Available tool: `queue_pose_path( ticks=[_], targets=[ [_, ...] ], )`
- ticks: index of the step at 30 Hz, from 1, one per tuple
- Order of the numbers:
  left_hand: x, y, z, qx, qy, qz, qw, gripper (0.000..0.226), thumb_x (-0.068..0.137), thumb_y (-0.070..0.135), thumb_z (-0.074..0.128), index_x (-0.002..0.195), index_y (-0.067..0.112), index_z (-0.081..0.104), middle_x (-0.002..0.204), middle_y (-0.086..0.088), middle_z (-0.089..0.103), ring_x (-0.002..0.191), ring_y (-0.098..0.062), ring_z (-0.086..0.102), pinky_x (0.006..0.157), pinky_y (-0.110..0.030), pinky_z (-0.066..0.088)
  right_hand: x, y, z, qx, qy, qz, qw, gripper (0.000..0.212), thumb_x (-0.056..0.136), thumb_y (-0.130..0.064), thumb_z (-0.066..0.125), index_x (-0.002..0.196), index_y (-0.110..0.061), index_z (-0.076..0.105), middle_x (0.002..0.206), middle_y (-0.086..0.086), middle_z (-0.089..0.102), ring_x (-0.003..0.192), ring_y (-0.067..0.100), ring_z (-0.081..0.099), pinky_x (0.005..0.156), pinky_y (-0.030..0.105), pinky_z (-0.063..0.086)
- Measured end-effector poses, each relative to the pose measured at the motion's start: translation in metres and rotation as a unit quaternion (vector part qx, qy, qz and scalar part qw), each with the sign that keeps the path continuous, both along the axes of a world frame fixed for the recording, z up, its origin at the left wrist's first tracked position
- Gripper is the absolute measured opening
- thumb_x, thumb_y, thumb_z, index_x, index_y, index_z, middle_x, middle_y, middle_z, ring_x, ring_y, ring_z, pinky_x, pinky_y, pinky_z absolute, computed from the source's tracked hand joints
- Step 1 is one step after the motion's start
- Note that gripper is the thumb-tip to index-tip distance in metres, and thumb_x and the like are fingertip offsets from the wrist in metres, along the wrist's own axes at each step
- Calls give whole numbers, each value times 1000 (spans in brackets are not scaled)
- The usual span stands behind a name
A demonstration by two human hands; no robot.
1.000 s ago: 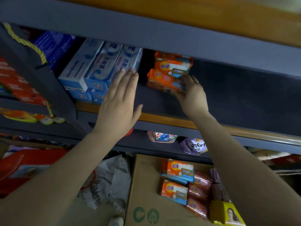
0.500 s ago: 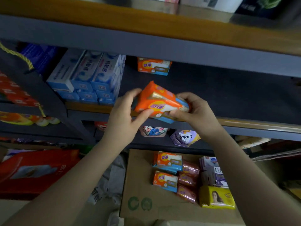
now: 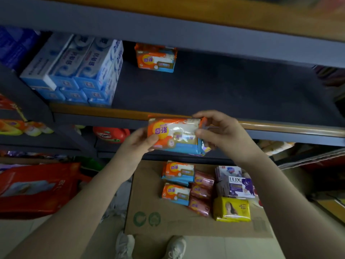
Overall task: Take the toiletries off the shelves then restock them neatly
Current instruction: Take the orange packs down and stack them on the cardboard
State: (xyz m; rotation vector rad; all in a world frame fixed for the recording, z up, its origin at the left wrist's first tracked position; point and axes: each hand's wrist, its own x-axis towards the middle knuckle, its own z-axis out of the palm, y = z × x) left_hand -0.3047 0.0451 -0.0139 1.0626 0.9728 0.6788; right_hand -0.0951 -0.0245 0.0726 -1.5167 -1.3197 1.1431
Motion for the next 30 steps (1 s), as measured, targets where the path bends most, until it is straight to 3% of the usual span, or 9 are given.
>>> queue_pose_path(
  ticks=[2, 5, 10, 13, 16, 18, 21, 25, 30],
  targets=[
    [6, -5, 2, -67, -9, -8, 998, 30, 74, 42, 70, 97, 25, 62, 87, 9, 71, 85, -8, 65, 78, -27, 44, -1, -3, -6, -26, 17, -28, 999, 14, 82, -28, 61, 94, -21, 60, 74, -7, 56, 57, -1, 52, 54, 15, 42],
    [14, -16, 8, -196, -13, -9, 981, 30, 78, 40, 58, 96, 16, 61, 72, -1, 63, 63, -14, 54, 68, -26, 38, -6, -5, -24, -107, 38, -96, 989, 24, 88, -41, 54, 83, -18, 59, 67, 0, 55, 62, 14, 49, 61, 28, 42],
    [10, -29, 7, -326, 59, -21, 943, 29, 86, 37, 54, 84, 9, 59, 50, -2, 51, 57, -14, 46, 60, -26, 38, -3, -8, -66, -212, -4, -84, 974, 32, 93, -46, 47, 92, -17, 62, 76, 0, 66, 65, 13, 60, 59, 24, 43],
    [13, -33, -2, -257, 145, 3, 956, 19, 87, 32, 58, 93, 14, 58, 59, -2, 62, 59, -15, 54, 58, -24, 43, 2, -23, -97, -206, 12, -60, 977, 13, 94, -29, 52, 98, -25, 64, 102, 1, 64, 98, 16, 59, 86, 30, 45],
    [20, -39, -12, -110, 214, 12, 971, 20, 84, 28, 65, 99, 20, 55, 82, -2, 65, 70, -14, 62, 58, -22, 50, 3, -43, -120, -140, -117, 90, 979, 53, 84, -29, 68, 132, -26, 48, 139, -2, 44, 129, 11, 38, 110, 29, 30],
    [22, -43, -20, -45, 248, -21, 968, 31, 71, 38, 69, 96, 24, 56, 92, -1, 67, 81, -16, 64, 74, -31, 54, -3, -51, -137, -76, -276, 158, 945, 82, 72, -45, 70, 143, -21, 35, 146, 2, 36, 133, 18, 32, 110, 34, 27],
    [27, -51, -33, -14, 279, -79, 957, 28, 75, 37, 71, 96, 27, 55, 99, 1, 66, 93, -18, 63, 89, -34, 49, -9, -58, -158, -68, -359, 141, 920, 92, 69, -52, 66, 146, -22, 27, 144, 6, 37, 129, 28, 35, 105, 38, 32],
    [33, -60, -54, 0, 296, -145, 944, 44, 88, 22, 61, 130, 26, 45, 109, 9, 57, 92, -6, 53, 60, 2, 37, -11, -65, -186, -130, -407, 108, 898, 88, 72, -44, 74, 143, -21, 28, 143, 5, 33, 129, 28, 34, 103, 34, 29],
    [17, -64, -88, -130, 294, -140, 937, 29, 93, 19, 52, 121, 12, 54, 90, 3, 64, 85, -11, 60, 75, -18, 44, -22, -75, -239, -246, -423, 96, 867, 83, 74, -33, 73, 139, -16, 24, 144, 8, 28, 134, 29, 25, 106, 39, 32]
  ],
)
